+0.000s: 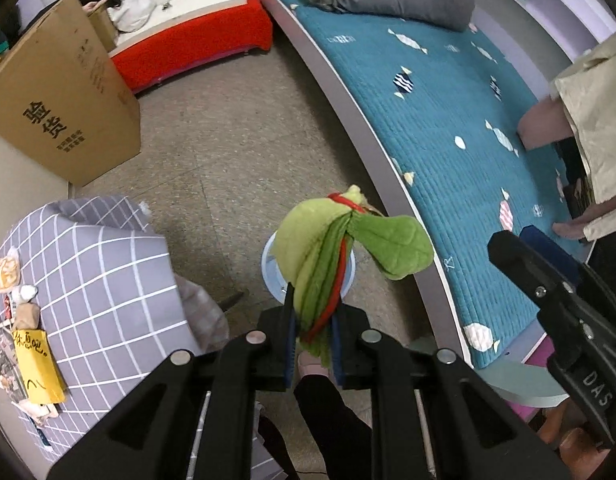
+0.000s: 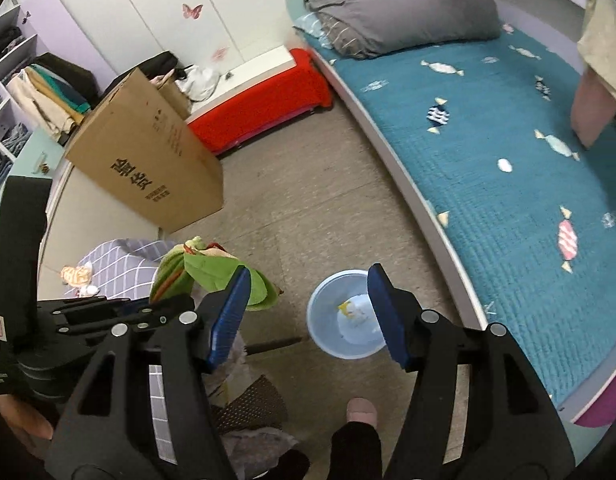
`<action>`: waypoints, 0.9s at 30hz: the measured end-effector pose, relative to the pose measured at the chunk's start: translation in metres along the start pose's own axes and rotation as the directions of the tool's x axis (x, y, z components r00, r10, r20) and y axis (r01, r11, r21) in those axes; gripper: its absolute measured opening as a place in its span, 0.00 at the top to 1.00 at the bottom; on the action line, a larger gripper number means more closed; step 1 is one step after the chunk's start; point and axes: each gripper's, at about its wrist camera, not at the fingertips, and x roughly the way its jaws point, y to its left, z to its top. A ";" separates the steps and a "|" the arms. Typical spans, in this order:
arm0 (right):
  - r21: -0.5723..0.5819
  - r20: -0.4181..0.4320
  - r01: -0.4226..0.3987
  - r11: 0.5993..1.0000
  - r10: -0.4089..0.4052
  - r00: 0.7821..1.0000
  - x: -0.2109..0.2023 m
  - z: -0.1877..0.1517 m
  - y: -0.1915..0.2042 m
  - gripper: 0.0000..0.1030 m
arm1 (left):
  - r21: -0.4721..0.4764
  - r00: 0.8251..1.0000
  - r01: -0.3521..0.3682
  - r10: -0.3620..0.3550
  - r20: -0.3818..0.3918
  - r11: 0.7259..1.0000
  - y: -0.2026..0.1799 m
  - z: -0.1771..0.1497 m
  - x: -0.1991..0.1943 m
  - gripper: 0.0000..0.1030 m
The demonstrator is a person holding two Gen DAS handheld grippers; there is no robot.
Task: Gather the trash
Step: 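Carry the green leaf toy to the blue bucket and open the left tool, then grasp the newspaper with the left tool while the right tool grasps the yellow paper cup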
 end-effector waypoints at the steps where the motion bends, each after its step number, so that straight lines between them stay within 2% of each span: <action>1: 0.007 0.007 0.006 1.000 -0.006 1.000 -0.002 0.000 -0.003 0.40 | 0.007 1.000 0.004 -0.004 -0.003 1.000 -0.004 0.001 0.001 0.86; 7: 0.031 0.054 0.032 0.999 -0.033 0.998 -0.013 0.004 -0.010 0.37 | 0.042 0.999 0.032 -0.032 -0.007 0.999 -0.021 0.008 0.005 0.83; 9: 0.042 0.074 0.040 0.998 -0.043 0.996 -0.018 0.005 -0.014 0.37 | 0.051 0.999 0.040 -0.040 -0.010 0.998 -0.026 0.010 0.006 0.78; 10: 0.044 0.080 0.045 0.998 -0.049 0.996 -0.020 0.004 -0.015 0.36 | 0.056 0.999 0.048 -0.047 -0.015 0.997 -0.028 0.011 0.007 0.73; 11: 0.049 0.086 0.047 0.998 -0.051 0.995 -0.022 0.005 -0.017 0.36 | 0.055 0.999 0.051 -0.050 -0.016 0.997 -0.030 0.011 0.008 0.60; 12: 0.052 0.087 0.048 0.997 -0.053 0.995 -0.023 0.005 -0.019 0.36 | 0.052 0.999 0.050 -0.049 -0.016 0.997 -0.029 0.011 0.008 0.54; 13: 0.055 0.087 0.052 0.997 -0.057 0.995 -0.023 0.004 -0.020 0.36 | 0.044 0.999 0.049 -0.048 -0.012 0.998 -0.029 0.011 0.008 0.42; 20: 0.057 0.066 0.030 0.998 -0.034 0.997 -0.021 0.003 -0.017 0.36 | 0.006 0.999 0.037 -0.038 0.009 0.999 -0.019 0.008 -0.001 0.40; 27: -0.005 0.031 -0.017 1.000 0.017 0.999 -0.013 0.002 0.012 0.36 | -0.068 0.999 0.004 -0.001 0.042 0.998 0.011 -0.006 -0.024 0.40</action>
